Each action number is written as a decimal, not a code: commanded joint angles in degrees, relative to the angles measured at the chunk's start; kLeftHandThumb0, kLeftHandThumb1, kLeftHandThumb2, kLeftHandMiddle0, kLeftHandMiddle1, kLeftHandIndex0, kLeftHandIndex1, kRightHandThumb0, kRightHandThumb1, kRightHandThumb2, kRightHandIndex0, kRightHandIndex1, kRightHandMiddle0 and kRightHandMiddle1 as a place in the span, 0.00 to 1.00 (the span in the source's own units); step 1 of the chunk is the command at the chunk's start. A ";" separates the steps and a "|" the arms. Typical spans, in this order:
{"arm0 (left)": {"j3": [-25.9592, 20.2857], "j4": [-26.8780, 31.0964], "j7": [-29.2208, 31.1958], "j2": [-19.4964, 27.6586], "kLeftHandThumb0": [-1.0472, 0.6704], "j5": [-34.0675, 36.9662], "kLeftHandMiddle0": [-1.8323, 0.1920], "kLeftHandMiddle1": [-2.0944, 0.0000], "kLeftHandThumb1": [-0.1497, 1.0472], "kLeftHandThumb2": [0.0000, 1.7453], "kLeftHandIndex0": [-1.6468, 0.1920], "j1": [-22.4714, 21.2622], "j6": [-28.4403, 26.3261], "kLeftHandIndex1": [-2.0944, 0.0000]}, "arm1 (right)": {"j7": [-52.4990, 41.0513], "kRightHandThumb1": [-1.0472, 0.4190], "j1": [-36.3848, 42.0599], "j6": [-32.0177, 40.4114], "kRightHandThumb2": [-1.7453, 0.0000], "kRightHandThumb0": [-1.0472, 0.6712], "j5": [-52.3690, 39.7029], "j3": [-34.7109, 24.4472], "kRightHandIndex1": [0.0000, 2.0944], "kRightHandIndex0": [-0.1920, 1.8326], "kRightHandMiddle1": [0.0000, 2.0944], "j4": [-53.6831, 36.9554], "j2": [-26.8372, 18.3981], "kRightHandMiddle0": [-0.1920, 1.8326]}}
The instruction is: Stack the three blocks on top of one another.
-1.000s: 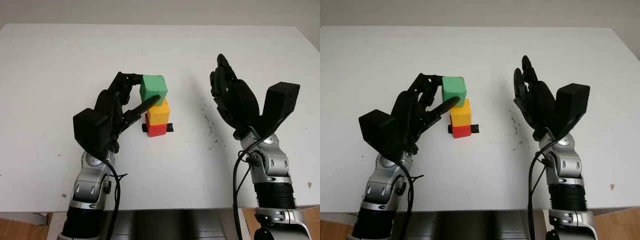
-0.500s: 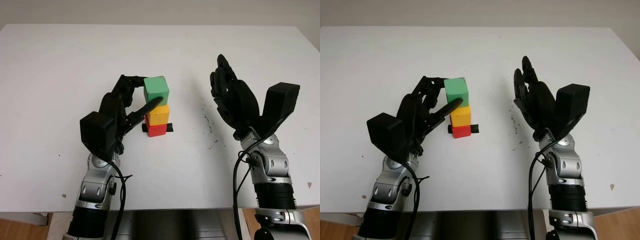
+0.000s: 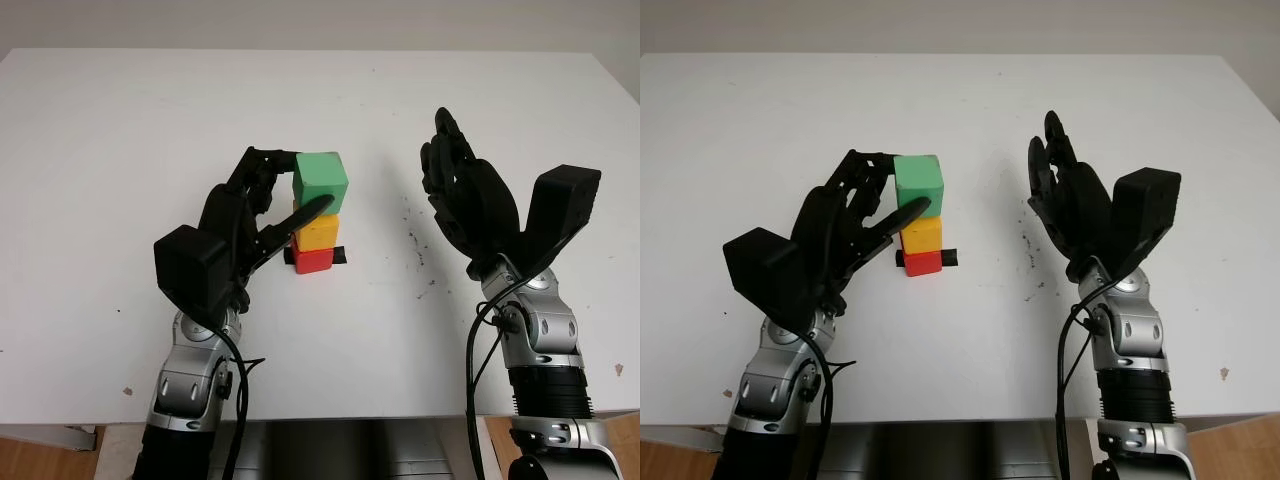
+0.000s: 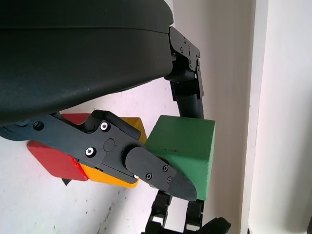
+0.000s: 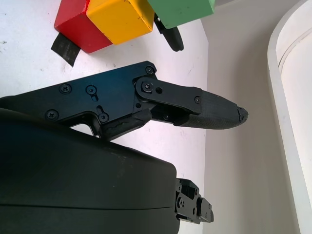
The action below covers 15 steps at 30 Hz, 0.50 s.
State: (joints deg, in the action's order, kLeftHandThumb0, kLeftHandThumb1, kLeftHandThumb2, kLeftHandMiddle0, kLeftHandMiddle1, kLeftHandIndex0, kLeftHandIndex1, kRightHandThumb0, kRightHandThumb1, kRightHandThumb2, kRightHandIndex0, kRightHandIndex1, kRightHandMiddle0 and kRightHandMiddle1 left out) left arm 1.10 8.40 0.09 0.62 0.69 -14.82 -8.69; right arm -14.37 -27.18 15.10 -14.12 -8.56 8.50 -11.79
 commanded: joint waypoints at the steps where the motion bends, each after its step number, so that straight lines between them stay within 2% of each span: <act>1: 0.18 1.67 0.09 -0.67 0.35 0.46 0.82 0.97 0.99 0.03 0.70 0.53 -0.14 0.28 | -0.01 0.00 0.44 -0.72 0.65 0.21 -0.30 -0.30 0.00 0.00 0.00 -0.30 0.27 0.00; 15: 0.37 -0.60 -1.80 -0.36 0.35 -2.15 0.82 0.97 1.00 0.03 0.72 0.56 2.51 0.28 | -0.37 0.00 0.50 -0.81 0.65 0.21 -0.57 -0.51 0.00 0.00 0.00 -0.18 0.31 0.00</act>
State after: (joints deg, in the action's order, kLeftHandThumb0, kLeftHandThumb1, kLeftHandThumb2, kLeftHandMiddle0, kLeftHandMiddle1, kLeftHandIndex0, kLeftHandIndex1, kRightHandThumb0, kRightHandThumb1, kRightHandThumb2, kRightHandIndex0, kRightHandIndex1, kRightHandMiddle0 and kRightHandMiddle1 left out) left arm 1.16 7.66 -1.48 0.54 -1.11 -14.37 -7.04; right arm -14.72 -27.18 14.91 -14.23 -8.63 8.72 -11.68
